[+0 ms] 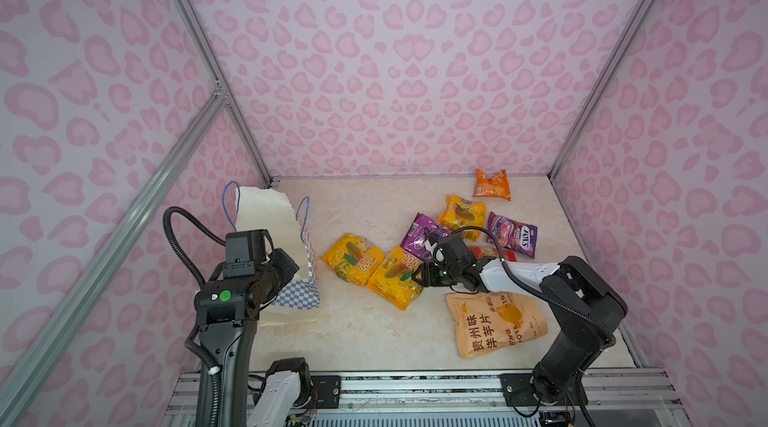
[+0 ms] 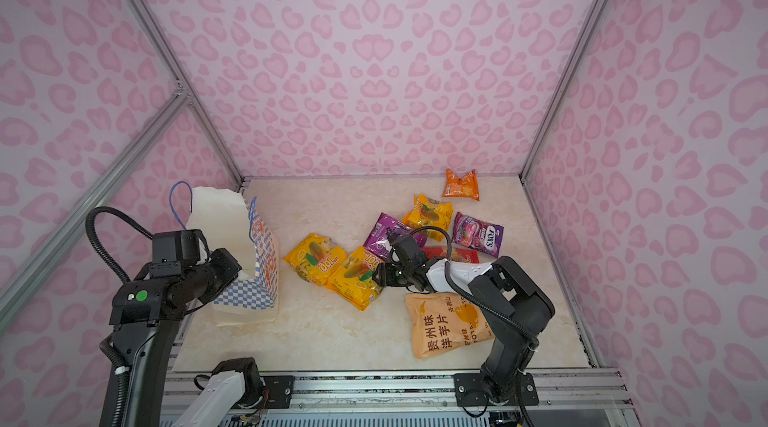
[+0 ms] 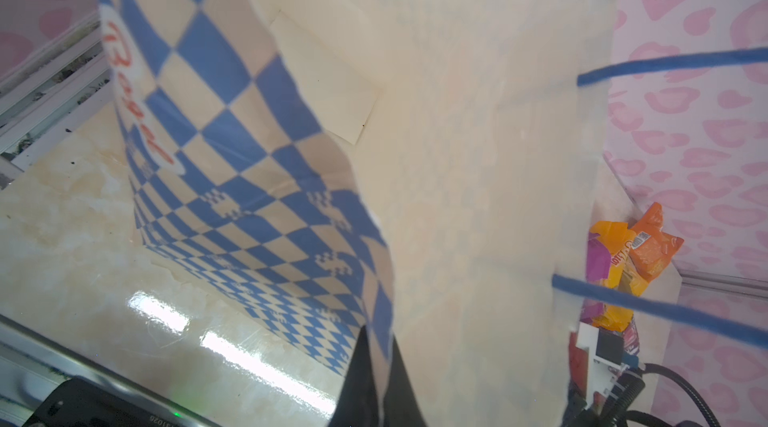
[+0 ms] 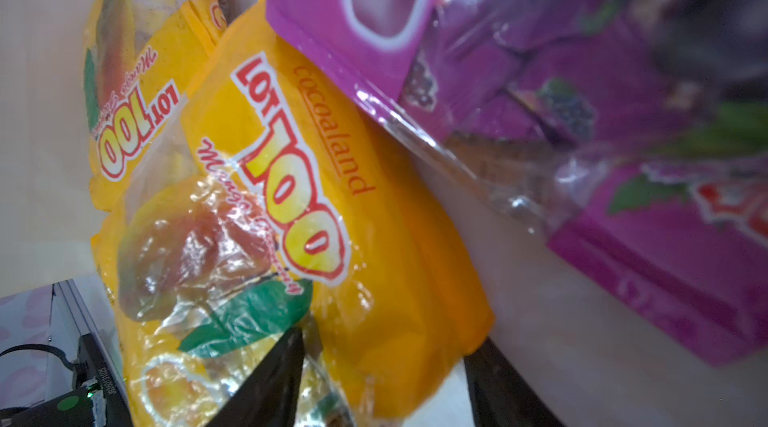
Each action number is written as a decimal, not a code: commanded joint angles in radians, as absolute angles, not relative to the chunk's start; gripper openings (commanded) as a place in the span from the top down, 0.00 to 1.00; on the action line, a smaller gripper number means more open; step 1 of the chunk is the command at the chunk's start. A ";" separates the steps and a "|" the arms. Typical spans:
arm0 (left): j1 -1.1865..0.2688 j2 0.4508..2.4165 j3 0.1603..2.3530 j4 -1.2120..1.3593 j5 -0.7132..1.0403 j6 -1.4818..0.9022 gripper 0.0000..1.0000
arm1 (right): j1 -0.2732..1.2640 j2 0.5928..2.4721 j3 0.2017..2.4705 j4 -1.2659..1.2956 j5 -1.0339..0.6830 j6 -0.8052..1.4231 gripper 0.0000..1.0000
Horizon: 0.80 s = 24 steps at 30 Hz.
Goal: Place the snacks into the paper bag
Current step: 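Grasp the yellow LOT100 mango pack with the right gripper and lift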
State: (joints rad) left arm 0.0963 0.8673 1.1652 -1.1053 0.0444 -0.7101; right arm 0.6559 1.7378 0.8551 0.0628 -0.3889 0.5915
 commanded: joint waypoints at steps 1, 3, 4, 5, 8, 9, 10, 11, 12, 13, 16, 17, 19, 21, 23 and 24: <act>0.097 0.870 1.185 -1.111 0.017 -0.698 0.97 | 0.654 1.765 0.860 0.086 -0.389 0.602 0.48; 0.097 0.875 1.189 -1.109 0.012 -0.692 0.97 | 0.652 1.772 0.858 0.091 -0.388 0.600 0.54; 0.097 0.877 1.190 -1.110 0.011 -0.690 0.97 | 0.653 1.775 0.859 0.091 -0.386 0.600 0.57; 0.097 0.881 1.189 -1.111 0.011 -0.690 0.97 | 0.651 1.777 0.859 0.095 -0.386 0.598 0.60; 0.097 0.885 1.187 -1.106 0.011 -0.687 0.97 | 0.649 1.785 0.860 0.100 -0.388 0.595 0.73; 0.097 0.887 1.190 -1.106 0.009 -0.684 0.97 | 0.648 1.787 0.860 0.100 -0.390 0.593 0.76; 0.097 0.889 1.193 -1.107 0.006 -0.680 0.97 | 0.650 1.786 0.862 0.100 -0.393 0.593 0.78; 0.097 0.891 1.199 -1.109 0.002 -0.676 0.97 | 0.650 1.782 0.866 0.094 -0.393 0.594 0.80; 0.097 0.895 1.206 -1.112 0.000 -0.669 0.97 | 0.650 1.773 0.866 0.091 -0.393 0.591 0.83; 0.097 0.897 1.212 -1.113 0.001 -0.662 0.97 | 0.651 1.763 0.865 0.088 -0.391 0.589 0.85; 0.097 0.905 1.240 -1.121 -0.003 -0.638 0.97 | 0.651 1.711 0.859 0.078 -0.384 0.575 0.92; 0.097 0.906 1.249 -1.125 -0.010 -0.630 0.97 | 0.650 1.692 0.862 0.069 -0.381 0.571 0.94; 0.097 0.910 1.263 -1.132 -0.024 -0.613 0.97 | 0.650 1.658 0.868 0.045 -0.382 0.559 1.00; 0.097 0.914 1.269 -1.134 -0.020 -0.596 0.97 | 0.650 1.615 0.874 0.017 -0.377 0.546 1.00; 0.097 0.916 1.273 -1.135 -0.014 -0.585 0.97 | 0.650 1.570 0.884 -0.010 -0.366 0.535 1.00; 0.096 0.915 1.273 -1.133 -0.011 -0.580 0.97 | 0.650 1.547 0.890 -0.029 -0.360 0.529 1.00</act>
State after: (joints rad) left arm 0.0959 0.9154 1.2606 -1.1217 -0.0071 -0.6155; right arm 0.6514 1.5856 0.8745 -0.0067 -0.3885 0.5575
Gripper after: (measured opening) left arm 0.058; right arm 0.049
